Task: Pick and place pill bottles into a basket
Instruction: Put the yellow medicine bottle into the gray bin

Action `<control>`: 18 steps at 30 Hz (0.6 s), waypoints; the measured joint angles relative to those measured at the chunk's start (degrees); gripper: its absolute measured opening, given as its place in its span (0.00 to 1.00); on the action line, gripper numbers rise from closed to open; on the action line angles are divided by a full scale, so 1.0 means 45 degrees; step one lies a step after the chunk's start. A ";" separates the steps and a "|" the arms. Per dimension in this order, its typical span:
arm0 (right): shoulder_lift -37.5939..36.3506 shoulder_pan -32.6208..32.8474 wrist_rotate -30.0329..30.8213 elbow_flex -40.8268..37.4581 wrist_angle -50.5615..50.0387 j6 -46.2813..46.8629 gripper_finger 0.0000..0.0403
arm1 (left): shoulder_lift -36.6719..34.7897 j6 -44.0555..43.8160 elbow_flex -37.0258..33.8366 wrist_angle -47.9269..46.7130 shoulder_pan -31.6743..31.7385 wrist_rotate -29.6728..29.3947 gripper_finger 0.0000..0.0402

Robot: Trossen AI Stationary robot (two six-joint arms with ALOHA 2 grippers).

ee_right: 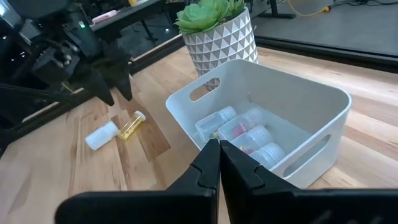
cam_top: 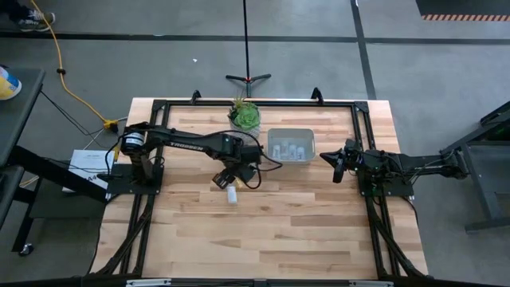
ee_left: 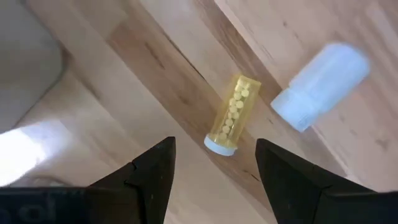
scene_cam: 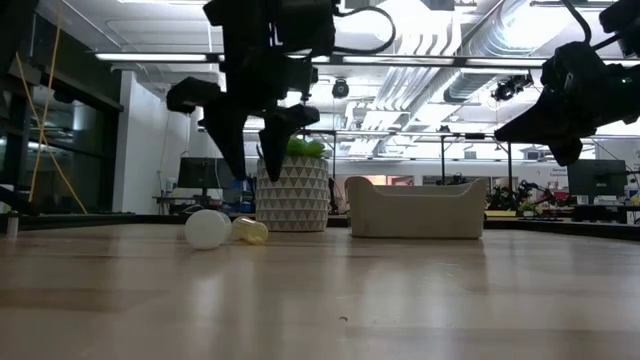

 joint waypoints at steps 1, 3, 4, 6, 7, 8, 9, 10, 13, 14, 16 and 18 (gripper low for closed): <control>0.0000 -0.0004 0.0005 0.0000 0.0000 -0.0001 0.00 | 0.0041 0.0163 -0.0009 -0.0015 0.0000 -0.0009 0.63; 0.0000 -0.0002 0.0005 0.0000 0.0000 -0.0002 0.01 | 0.0193 0.0457 -0.0001 0.0154 -0.0003 -0.0007 0.63; 0.0000 0.0001 0.0005 0.0000 0.0000 0.0001 0.01 | 0.0284 0.0607 0.0019 0.0347 -0.0010 0.0002 0.63; 0.0011 0.0000 0.0019 0.0000 0.0000 0.0001 0.01 | 0.0435 0.0865 -0.0024 0.0258 -0.0010 -0.0044 0.63; 0.0034 0.0000 0.0019 0.0000 0.0000 0.0001 0.01 | 0.0551 0.0954 -0.0024 0.0302 -0.0010 -0.0196 0.63; 0.0044 -0.0004 0.0015 0.0000 -0.0005 -0.0002 0.01 | 0.0617 0.0994 0.0002 0.0537 -0.0005 -0.0285 0.63; 0.0073 0.0001 0.0017 0.0000 -0.0001 0.0001 0.00 | 0.0665 0.1030 0.0010 0.0527 0.0007 -0.0279 0.63; 0.0156 -0.0003 0.0044 0.0000 0.0002 0.0001 0.00 | 0.0698 0.1052 -0.0002 0.0216 0.0010 -0.0277 0.63; 0.0270 0.0001 0.0038 0.0000 -0.0004 0.0002 0.01 | 0.0904 0.1227 -0.0002 0.0254 -0.0010 -0.0201 0.63; 0.0326 0.0000 0.0072 0.0000 0.0000 0.0005 0.01 | 0.0916 0.1278 -0.0032 0.0077 -0.0010 -0.0131 0.63; 0.0378 0.0000 0.0044 0.0000 -0.0010 -0.0004 0.02 | 0.0888 0.1422 -0.0037 0.0302 -0.0015 -0.0042 0.63; 0.0500 -0.0003 0.0058 0.0000 -0.0005 0.0002 0.01 | 0.0888 0.1593 -0.0016 0.0379 -0.0015 0.0049 0.63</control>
